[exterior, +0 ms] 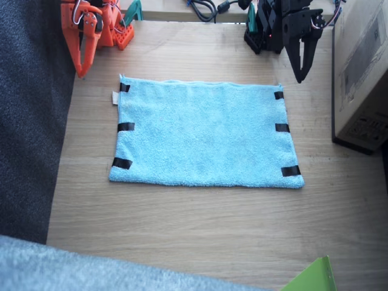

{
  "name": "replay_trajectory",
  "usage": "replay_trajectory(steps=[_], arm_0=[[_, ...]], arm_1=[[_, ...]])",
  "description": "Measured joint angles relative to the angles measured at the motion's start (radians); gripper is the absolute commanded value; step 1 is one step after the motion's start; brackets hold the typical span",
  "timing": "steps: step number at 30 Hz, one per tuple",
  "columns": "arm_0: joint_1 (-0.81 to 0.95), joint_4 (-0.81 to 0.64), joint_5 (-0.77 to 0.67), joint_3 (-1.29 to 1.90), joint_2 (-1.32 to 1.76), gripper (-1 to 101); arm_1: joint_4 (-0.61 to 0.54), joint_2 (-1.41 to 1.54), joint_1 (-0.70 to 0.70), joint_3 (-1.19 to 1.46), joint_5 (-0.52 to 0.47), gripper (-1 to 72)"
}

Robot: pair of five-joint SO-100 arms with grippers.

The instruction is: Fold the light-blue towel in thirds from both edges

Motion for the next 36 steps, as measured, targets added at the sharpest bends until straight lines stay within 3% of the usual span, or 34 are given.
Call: replay_trajectory(steps=[13, 18, 21, 25, 30, 36], arm_0=[[0.081, -0.005, 0.009, -0.026, -0.015, 0], [0.057, -0.041, 0.023, -0.192, -0.262, 0], [0.063, -0.048, 0.028, -0.314, -0.472, 2], [0.052, -0.026, 0.049, -0.454, -0.681, 10], [0.054, -0.014, 0.069, -0.494, -0.795, 18], [0.052, 0.003, 0.08, -0.494, -0.848, 21]], arm_1=[[0.0, -0.098, 0.003, -0.104, -0.005, 0.0], [0.017, -0.525, 0.034, -0.512, -0.046, 0.0], [0.091, -0.861, 0.055, -0.775, -0.078, 0.0], [0.133, -1.155, 0.133, -0.893, -0.081, 0.5], [0.129, -1.255, 0.252, -0.907, -0.15, 21.1], [0.152, -1.382, 0.336, -0.907, -0.138, 25.3]])
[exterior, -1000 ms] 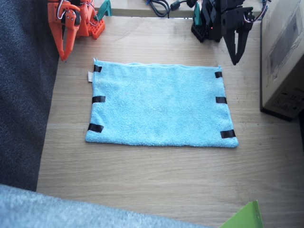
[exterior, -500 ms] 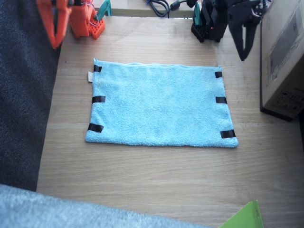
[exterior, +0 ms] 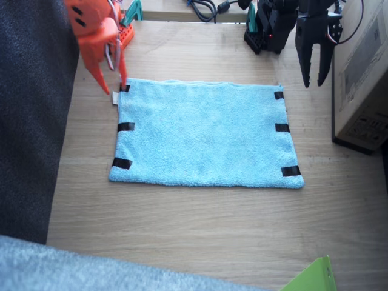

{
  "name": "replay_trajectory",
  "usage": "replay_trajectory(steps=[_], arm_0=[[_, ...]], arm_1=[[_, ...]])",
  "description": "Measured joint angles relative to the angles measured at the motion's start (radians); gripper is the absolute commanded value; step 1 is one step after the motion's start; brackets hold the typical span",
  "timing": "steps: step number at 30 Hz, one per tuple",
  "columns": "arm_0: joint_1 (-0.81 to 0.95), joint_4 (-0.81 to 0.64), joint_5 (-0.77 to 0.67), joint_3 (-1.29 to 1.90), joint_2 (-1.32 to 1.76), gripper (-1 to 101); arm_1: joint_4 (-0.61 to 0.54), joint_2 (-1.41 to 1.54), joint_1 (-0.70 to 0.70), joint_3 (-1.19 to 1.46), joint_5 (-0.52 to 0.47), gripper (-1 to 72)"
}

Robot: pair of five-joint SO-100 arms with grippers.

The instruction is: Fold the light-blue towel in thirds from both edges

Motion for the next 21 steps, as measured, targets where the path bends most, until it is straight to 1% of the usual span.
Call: replay_trajectory(steps=[2, 7, 10, 15, 17, 21], arm_0=[[0.0, 0.0, 0.0, 0.0, -0.025, 21], [0.0, 0.0, 0.0, 0.0, -0.075, 22], [0.0, 0.005, 0.0, 0.0, -0.075, 22], [0.0, 0.018, 0.0, 0.0, -0.075, 22], [0.0, 0.018, 0.0, 0.0, -0.075, 22], [0.0, 0.018, 0.0, 0.0, -0.072, 22]], arm_1=[[0.012, -0.011, -0.005, 0.0, 0.0, 26.8], [0.017, -0.012, -0.009, 0.032, 0.0, 26.6], [-0.002, -0.012, -0.034, 0.061, -0.011, 26.6], [-0.066, -0.055, -0.044, 0.101, -0.044, 26.0], [-0.109, -0.092, -0.052, 0.114, -0.041, 25.9], [-0.147, -0.123, -0.051, 0.118, -0.041, 26.2]])
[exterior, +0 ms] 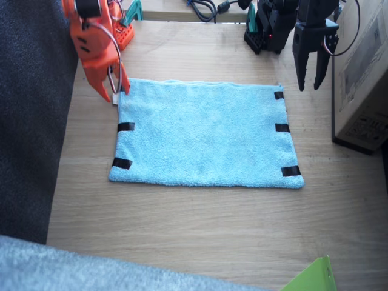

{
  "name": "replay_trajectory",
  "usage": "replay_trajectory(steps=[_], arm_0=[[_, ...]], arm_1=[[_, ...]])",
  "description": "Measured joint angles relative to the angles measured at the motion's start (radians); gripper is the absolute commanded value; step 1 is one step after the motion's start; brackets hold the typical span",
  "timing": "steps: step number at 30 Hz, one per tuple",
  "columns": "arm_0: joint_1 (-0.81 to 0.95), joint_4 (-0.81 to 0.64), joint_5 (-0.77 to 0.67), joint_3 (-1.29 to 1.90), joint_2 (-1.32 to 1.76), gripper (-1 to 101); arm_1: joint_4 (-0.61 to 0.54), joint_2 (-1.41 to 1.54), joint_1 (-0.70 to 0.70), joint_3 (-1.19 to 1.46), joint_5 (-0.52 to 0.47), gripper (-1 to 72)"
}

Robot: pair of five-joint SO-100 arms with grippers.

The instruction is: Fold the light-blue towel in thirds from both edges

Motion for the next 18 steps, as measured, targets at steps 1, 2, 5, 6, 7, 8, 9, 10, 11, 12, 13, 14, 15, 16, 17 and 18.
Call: replay_trajectory(steps=[1, 2, 5, 6, 7, 8, 9, 10, 11, 12, 13, 14, 15, 16, 17, 18], arm_0=[[0.0, 0.0, 0.0, 0.0, 0.0, 22], [0.0, 0.0, 0.0, 0.0, 0.0, 22], [-0.002, 0.0, 0.0, 0.0, 0.0, 22], [-0.002, 0.0, 0.0, 0.0, 0.0, 22], [-0.002, 0.0, 0.0, 0.0, 0.0, 22], [-0.002, 0.0, 0.0, 0.0, 0.0, 22], [-0.002, 0.0, 0.0, 0.0, 0.005, 22], [-0.002, 0.0, 0.0, 0.0, 0.011, 22], [-0.002, 0.0, 0.0, 0.0, 0.017, 22], [-0.008, 0.0, 0.0, 0.0, 0.018, 22], [-0.017, 0.0, 0.0, 0.0, 0.018, 22], [-0.031, 0.0, 0.0, 0.0, 0.025, 22], [-0.032, 0.0, 0.0, 0.0, 0.029, 22], [-0.032, 0.0, 0.0, 0.0, 0.034, 22], [-0.026, 0.0, 0.0, 0.0, 0.037, 22], [-0.025, 0.0, 0.0, 0.0, 0.037, 22]], arm_1=[[-0.002, 0.0, 0.0, 0.0, 0.0, 26.2], [0.002, 0.0, -0.002, 0.0, 0.0, 26.2], [-0.021, -0.023, -0.014, 0.0, -0.017, 26.2], [-0.023, -0.038, -0.018, 0.0, -0.02, 26.1], [-0.025, -0.049, -0.018, 0.0, -0.02, 26.1], [-0.028, -0.052, -0.018, 0.0, -0.02, 26.1], [-0.034, -0.058, -0.017, 0.0, -0.02, 26.1], [-0.049, -0.071, -0.012, 0.0, -0.02, 26.1], [-0.057, -0.083, -0.008, 0.0, -0.02, 26.1], [-0.055, -0.097, -0.002, 0.0, -0.02, 26.1], [-0.055, -0.11, 0.003, 0.0, -0.02, 26.1], [-0.061, -0.121, 0.009, 0.0, -0.02, 26.1], [-0.066, -0.132, 0.014, -0.002, -0.02, 26.0], [-0.066, -0.144, 0.017, -0.006, -0.023, 26.0], [-0.066, -0.153, 0.018, -0.012, -0.028, 26.0], [-0.061, -0.161, 0.018, -0.018, -0.015, 26.0]])
